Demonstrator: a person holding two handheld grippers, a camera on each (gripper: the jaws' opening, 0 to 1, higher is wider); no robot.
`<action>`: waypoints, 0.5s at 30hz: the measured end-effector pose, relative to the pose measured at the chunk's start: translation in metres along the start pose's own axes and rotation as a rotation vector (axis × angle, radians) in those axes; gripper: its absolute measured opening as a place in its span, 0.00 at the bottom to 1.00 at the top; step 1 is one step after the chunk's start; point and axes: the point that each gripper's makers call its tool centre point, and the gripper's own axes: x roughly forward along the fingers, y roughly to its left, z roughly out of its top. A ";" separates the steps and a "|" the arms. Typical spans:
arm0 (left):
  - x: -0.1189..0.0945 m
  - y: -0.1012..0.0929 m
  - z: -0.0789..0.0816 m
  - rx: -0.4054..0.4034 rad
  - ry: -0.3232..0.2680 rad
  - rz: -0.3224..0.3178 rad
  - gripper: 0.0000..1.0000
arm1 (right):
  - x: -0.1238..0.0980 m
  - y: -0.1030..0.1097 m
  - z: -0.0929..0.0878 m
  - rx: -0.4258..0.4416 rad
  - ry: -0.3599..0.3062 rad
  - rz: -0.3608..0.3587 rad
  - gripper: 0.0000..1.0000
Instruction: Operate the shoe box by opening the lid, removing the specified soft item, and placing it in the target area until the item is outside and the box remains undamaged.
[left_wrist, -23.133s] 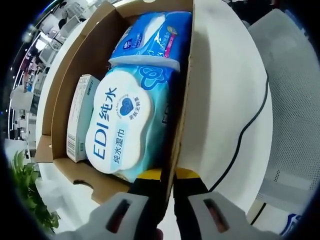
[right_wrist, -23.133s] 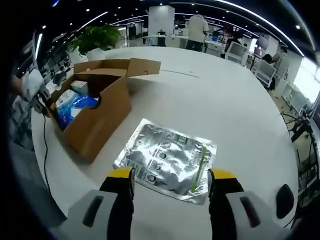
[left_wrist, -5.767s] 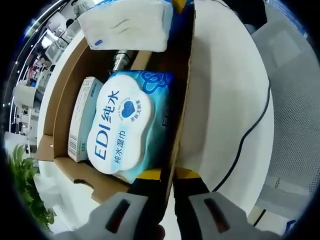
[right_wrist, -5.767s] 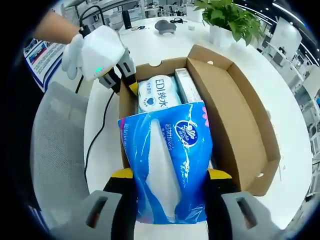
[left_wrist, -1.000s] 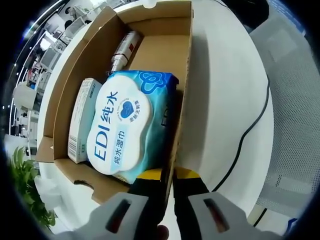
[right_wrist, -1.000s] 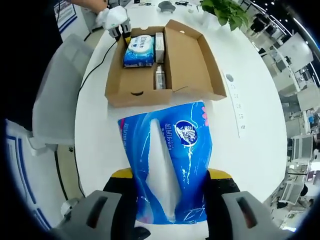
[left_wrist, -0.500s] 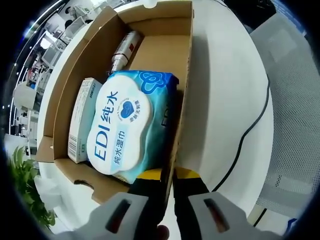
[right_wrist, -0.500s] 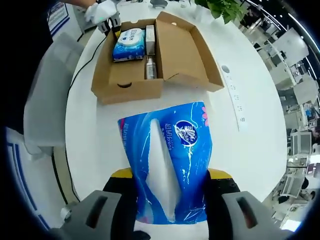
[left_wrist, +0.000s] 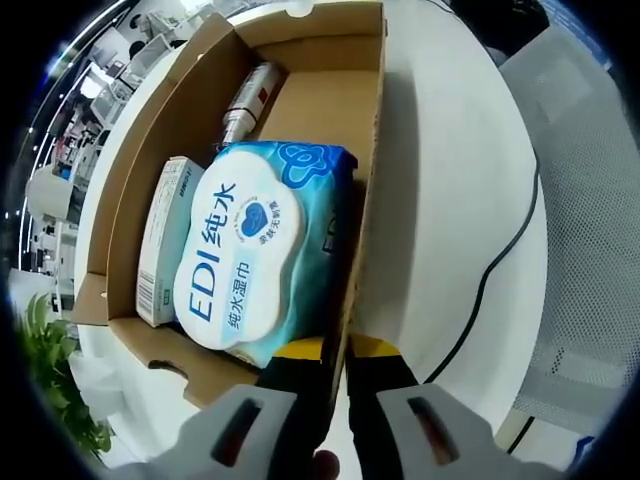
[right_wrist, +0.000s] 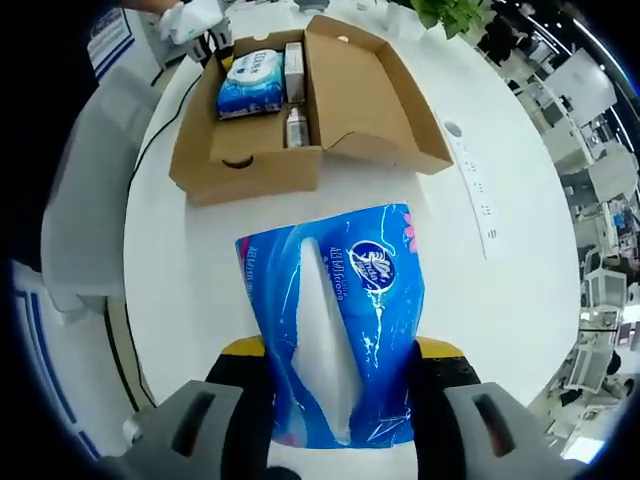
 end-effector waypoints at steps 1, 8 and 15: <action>0.000 0.000 0.000 0.000 0.000 0.000 0.05 | 0.000 -0.001 0.000 0.003 0.000 -0.001 0.51; 0.000 0.000 0.001 -0.001 0.000 0.000 0.05 | 0.008 -0.002 0.000 -0.003 0.002 -0.006 0.51; 0.001 0.001 0.000 0.000 -0.001 -0.001 0.05 | 0.021 -0.005 -0.001 0.034 -0.017 -0.037 0.51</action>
